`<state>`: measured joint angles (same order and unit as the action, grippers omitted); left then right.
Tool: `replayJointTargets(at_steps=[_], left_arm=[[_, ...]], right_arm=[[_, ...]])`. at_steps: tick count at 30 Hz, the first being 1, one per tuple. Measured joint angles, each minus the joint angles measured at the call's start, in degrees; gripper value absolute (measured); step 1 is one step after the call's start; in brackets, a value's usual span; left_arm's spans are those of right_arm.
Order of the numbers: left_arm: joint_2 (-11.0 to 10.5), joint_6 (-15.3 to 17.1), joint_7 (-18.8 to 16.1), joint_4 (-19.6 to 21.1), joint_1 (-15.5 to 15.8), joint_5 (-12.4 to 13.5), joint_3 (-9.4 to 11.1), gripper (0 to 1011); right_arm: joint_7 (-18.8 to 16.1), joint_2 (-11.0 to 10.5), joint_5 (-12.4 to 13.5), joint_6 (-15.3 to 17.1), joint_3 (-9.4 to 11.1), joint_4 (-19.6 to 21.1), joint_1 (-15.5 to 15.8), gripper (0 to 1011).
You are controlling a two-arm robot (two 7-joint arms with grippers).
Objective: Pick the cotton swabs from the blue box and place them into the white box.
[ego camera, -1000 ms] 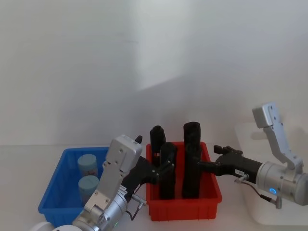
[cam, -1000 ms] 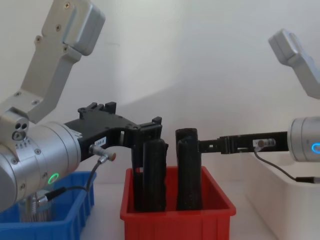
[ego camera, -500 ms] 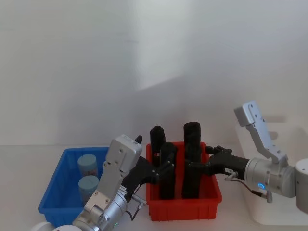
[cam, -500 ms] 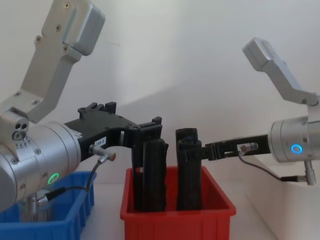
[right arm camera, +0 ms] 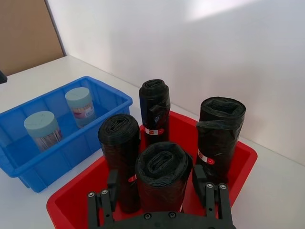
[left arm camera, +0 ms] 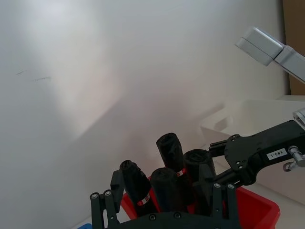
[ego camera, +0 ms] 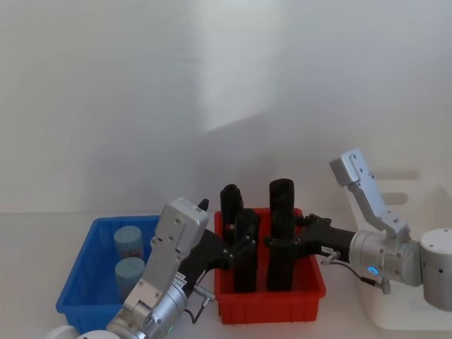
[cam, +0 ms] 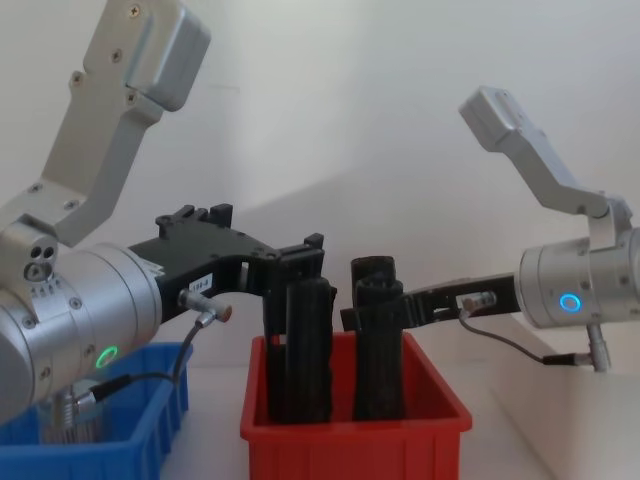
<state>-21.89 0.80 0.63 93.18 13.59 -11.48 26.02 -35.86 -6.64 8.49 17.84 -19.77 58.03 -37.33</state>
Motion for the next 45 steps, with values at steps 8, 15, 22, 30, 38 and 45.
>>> replayJointTargets(at_steps=[8,15,22,30,38,45], left_arm=[[0.0,0.0,0.0,0.0,0.0,0.0,0.0,1000],[0.0,0.0,0.0,0.0,0.0,0.0,0.0,1000],[0.0,0.0,0.0,0.0,0.0,0.0,0.0,1000],[0.0,0.0,0.0,0.0,0.0,0.0,0.0,1000],[0.0,0.0,0.0,0.0,0.0,0.0,0.0,1000],[0.01,0.0,0.0,0.0,0.0,0.0,0.0,1000]], right_arm=[[-0.06,0.33,-0.39,-0.6,-0.35,-1.16,-0.62,783],[-0.08,0.47,-0.5,-0.89,-0.49,-1.63,-0.87,565],[-0.08,0.56,-0.6,-1.02,-0.58,-1.9,-1.02,486],[-0.08,0.6,-0.66,-1.12,-0.63,-2.09,-1.13,443],[-0.17,0.59,-0.65,-1.33,-0.65,-2.06,-1.19,394],[-0.71,0.39,0.06,-1.97,-0.23,-0.2,-1.36,369]])
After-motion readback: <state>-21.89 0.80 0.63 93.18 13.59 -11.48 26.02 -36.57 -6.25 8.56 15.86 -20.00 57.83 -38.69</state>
